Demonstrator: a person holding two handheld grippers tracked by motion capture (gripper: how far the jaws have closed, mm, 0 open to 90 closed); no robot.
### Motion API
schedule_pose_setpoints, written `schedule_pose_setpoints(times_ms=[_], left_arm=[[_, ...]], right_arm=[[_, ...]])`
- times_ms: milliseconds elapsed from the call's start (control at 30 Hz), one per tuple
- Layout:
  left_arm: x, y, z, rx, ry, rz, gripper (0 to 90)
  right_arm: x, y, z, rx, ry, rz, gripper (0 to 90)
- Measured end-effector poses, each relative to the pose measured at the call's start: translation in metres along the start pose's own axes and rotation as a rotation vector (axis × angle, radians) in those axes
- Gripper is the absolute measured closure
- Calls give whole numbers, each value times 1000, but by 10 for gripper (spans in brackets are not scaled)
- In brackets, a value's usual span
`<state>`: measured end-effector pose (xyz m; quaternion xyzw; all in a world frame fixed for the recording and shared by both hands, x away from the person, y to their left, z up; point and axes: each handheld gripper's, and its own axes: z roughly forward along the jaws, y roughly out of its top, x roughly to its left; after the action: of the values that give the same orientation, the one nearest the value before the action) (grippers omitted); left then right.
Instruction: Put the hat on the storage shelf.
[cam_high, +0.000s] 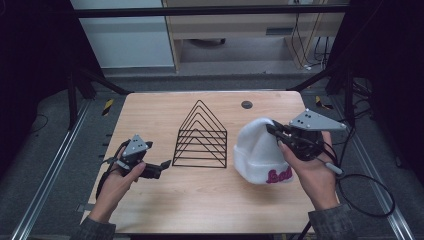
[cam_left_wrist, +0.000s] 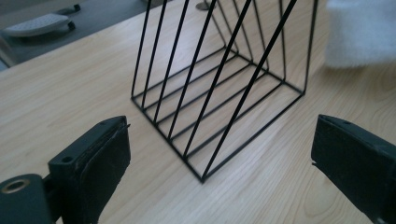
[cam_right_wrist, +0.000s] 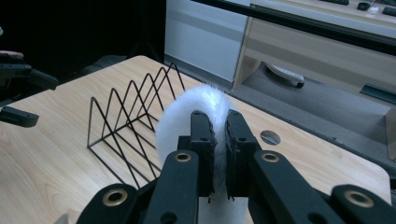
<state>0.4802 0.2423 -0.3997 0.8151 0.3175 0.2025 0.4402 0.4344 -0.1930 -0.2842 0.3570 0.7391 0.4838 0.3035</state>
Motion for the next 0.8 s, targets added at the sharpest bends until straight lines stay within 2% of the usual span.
schedule_pose_setpoints(times_ms=[100,200,300,333,467,633,767,800], left_arm=[[1,15,0,8,-6,29,42],[5,26,-1,5,-31,24,40],[7,37,-4,12,-31,31,36],[7,40,-5,10,-28,36,37],[4,51,-9,-5,-45,49,36],[1,62,-6,9,-40,76,37],[2,69,-3,23,-44,100,37],[3,70,-4,20,-45,95,37]], right_arm=[[-2,7,1,1,-5,-7,841],[-3,14,1,-5,-5,-10,841],[-4,21,1,-12,-6,-9,841],[-3,24,0,-6,-19,-15,841],[-6,28,-1,-4,-34,-3,841],[-11,34,0,-17,-40,12,841],[-14,38,6,-14,-64,16,841],[-14,38,6,-14,-64,16,841]])
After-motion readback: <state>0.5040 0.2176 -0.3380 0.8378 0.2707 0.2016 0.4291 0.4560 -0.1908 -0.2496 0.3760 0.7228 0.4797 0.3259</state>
